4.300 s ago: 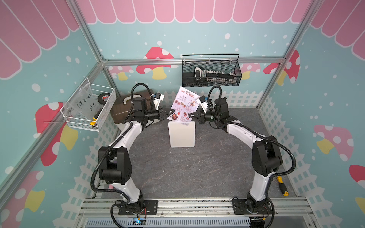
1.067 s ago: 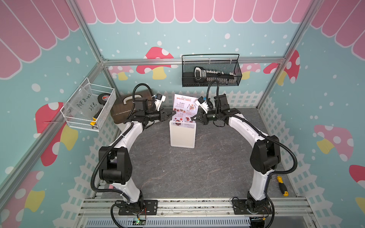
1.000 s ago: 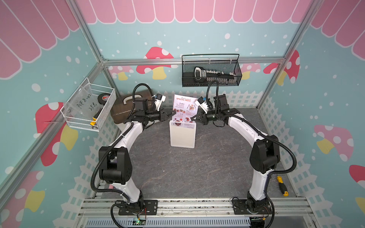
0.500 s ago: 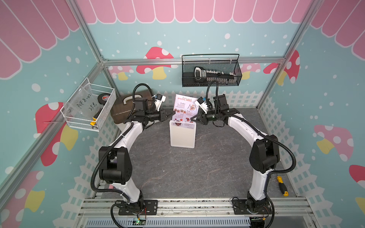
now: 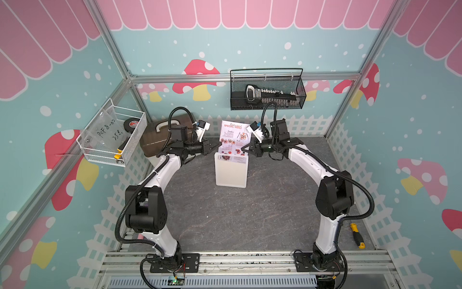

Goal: Insert the menus into the narrow rack
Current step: Insert the menu into the narrow rack.

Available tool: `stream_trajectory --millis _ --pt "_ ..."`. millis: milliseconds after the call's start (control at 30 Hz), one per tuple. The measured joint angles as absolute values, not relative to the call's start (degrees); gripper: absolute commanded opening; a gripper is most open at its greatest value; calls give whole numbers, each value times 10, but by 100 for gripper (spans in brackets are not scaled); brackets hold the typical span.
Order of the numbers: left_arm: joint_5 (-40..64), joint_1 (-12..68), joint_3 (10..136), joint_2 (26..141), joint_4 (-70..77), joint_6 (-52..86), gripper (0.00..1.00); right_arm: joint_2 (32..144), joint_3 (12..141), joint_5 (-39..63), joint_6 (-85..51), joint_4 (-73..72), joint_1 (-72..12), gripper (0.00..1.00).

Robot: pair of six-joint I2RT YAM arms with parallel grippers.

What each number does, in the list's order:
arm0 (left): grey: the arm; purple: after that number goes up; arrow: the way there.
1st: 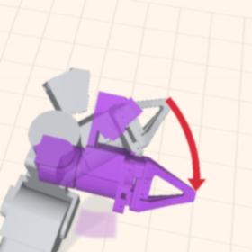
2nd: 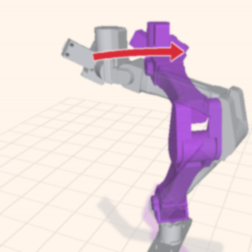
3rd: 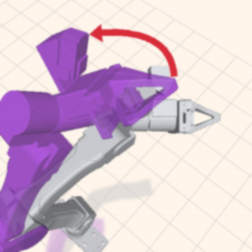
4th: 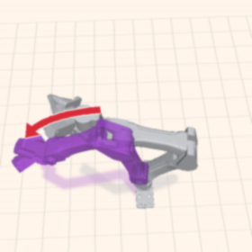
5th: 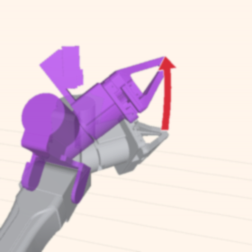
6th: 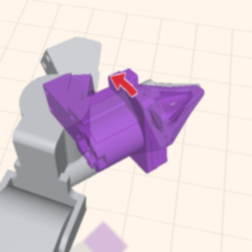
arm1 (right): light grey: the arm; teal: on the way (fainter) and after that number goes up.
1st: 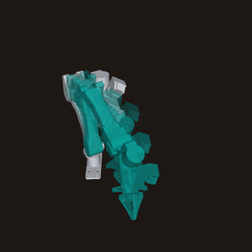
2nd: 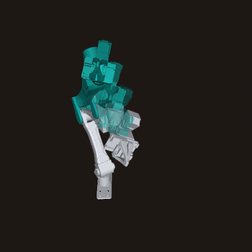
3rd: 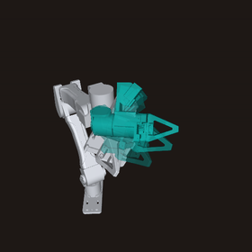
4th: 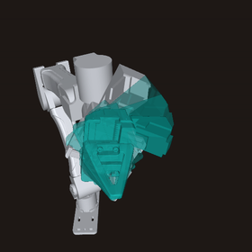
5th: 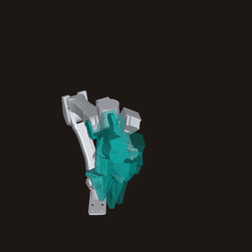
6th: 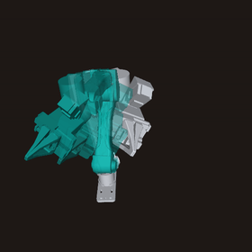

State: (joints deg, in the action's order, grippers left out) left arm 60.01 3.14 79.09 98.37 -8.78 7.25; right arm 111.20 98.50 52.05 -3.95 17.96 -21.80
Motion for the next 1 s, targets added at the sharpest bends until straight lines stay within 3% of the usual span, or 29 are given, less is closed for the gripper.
stream_trajectory --millis 1000 --pt "587 21 768 983 -75 75 7 1112 985 521 -42 173 -234 7"
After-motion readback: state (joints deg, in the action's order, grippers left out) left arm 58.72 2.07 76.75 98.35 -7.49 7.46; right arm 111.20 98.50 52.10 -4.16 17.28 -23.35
